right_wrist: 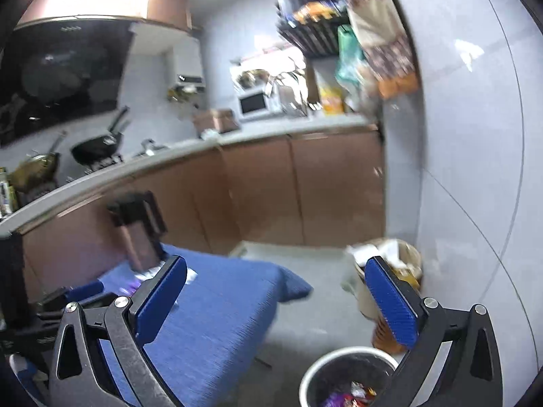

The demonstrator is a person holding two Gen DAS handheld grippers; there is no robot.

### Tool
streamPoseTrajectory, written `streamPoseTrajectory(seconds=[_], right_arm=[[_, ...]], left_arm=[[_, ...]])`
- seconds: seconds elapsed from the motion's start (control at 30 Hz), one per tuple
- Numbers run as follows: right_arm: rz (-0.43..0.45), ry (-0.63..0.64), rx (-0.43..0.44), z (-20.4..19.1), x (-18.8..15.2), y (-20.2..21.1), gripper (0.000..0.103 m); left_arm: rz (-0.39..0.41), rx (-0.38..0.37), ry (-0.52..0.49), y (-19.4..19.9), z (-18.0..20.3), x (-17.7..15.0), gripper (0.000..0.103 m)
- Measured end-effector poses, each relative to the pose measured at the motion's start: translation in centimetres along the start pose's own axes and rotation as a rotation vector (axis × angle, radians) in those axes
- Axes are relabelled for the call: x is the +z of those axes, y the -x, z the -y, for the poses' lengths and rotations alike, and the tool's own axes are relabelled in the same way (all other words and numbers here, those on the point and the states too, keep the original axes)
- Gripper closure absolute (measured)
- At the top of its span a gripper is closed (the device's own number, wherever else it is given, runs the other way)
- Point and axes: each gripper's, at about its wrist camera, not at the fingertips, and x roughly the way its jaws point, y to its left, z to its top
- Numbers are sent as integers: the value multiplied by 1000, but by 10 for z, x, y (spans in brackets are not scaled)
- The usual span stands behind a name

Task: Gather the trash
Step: 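Return both tools to the remaining trash on the towel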

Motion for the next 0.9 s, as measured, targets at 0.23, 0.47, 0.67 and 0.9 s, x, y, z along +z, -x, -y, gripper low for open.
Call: streamPoseTrajectory(seconds=[0.23, 0.47, 0.67, 0.9], right_arm=[[-13, 73, 90, -45, 7, -14, 0], [-153, 137, 192, -92, -12, -73, 0], [-302, 193, 303, -132, -49, -141, 10], [-464, 221, 395, -174, -101, -235, 15]], left_arm=[[10, 119, 72, 19, -69, -11, 32], [-36, 196, 144, 8, -128, -27, 32], [-116, 201, 193, -29, -164, -41, 36], [-219, 196, 182, -89, -185, -45, 48]])
